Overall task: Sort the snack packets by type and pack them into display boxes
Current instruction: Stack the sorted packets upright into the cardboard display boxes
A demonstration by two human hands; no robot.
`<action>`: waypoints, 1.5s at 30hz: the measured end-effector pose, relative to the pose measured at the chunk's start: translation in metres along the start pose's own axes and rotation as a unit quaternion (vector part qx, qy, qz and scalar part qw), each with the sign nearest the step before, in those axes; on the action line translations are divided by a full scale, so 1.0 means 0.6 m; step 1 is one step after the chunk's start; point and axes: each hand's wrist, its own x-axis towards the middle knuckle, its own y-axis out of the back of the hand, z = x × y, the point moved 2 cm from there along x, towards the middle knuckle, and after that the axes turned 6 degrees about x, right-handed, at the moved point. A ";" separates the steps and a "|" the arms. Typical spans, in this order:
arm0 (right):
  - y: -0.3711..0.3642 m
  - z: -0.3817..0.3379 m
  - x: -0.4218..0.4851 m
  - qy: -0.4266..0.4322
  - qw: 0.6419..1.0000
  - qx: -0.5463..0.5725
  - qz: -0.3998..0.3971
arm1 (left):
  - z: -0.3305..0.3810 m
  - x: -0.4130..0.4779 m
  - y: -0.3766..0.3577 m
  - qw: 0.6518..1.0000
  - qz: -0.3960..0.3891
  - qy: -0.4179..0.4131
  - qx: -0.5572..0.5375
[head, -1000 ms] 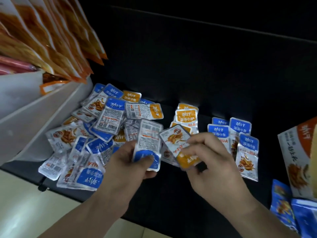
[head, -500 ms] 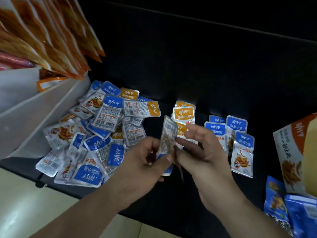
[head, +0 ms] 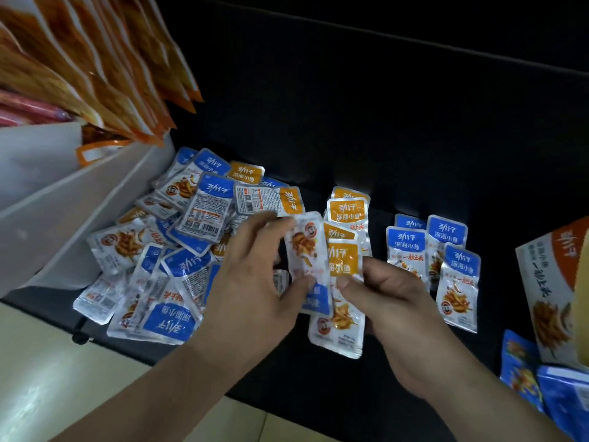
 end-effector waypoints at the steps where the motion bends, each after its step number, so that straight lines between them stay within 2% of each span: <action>1: 0.003 -0.003 0.000 -0.007 1.000 -0.008 -0.004 | -0.005 0.004 0.000 0.996 -0.021 -0.062 0.055; 3: 0.007 -0.004 0.001 -0.012 0.999 -0.025 -0.016 | -0.014 0.006 -0.004 0.983 -0.084 -0.139 0.091; 5: 0.011 0.000 0.002 -0.028 0.999 -0.024 -0.023 | -0.020 0.000 -0.008 0.981 -0.121 -0.143 0.056; 8: 0.002 0.005 0.003 -0.070 0.997 0.008 -0.028 | -0.020 -0.010 -0.010 0.991 -0.107 -0.079 -0.022; 10: -0.003 0.007 0.009 -0.053 0.998 -0.034 0.008 | -0.020 -0.011 -0.014 0.993 -0.082 -0.087 0.020; 12: 0.003 0.007 0.019 -0.032 0.994 -0.075 0.078 | -0.028 -0.013 -0.018 0.989 -0.073 -0.097 0.088; 15: 0.029 -0.001 0.029 -0.004 0.985 -0.099 0.143 | -0.042 -0.015 -0.018 0.989 -0.076 -0.080 0.100; 18: 0.043 -0.010 0.028 0.024 0.983 -0.090 0.158 | -0.036 -0.028 -0.030 0.988 -0.087 -0.099 0.082; 22: 0.039 0.007 0.049 -0.003 0.985 -0.057 0.163 | -0.019 -0.035 -0.060 0.991 -0.105 -0.080 0.020; 25: 0.023 0.012 0.077 -0.012 0.988 -0.033 0.152 | -0.014 -0.030 -0.072 0.991 -0.094 -0.091 0.040; 27: 0.019 0.017 0.096 0.018 0.982 -0.111 0.153 | -0.020 -0.028 -0.078 0.986 -0.101 -0.108 0.081; 30: 0.028 0.010 0.095 0.052 0.932 -0.309 0.182 | -0.034 -0.031 -0.094 0.961 -0.142 -0.146 0.189; 32: 0.054 -0.002 0.075 0.047 0.924 -0.338 0.175 | -0.039 -0.036 -0.100 0.950 -0.155 -0.156 0.220; 35: 0.105 -0.005 0.029 0.024 0.922 -0.371 0.110 | -0.023 -0.038 -0.091 0.955 -0.131 -0.178 0.198; 38: 0.151 0.004 -0.018 0.004 0.924 -0.363 0.121 | 0.013 -0.041 -0.094 0.959 -0.112 -0.221 0.138; 42: 0.183 0.022 -0.054 0.019 0.939 -0.298 0.170 | 0.071 -0.073 -0.153 0.918 -0.210 -0.310 0.128; 45: 0.189 0.031 -0.067 0.039 0.949 -0.250 0.188 | 0.093 -0.091 -0.180 0.894 -0.257 -0.325 0.171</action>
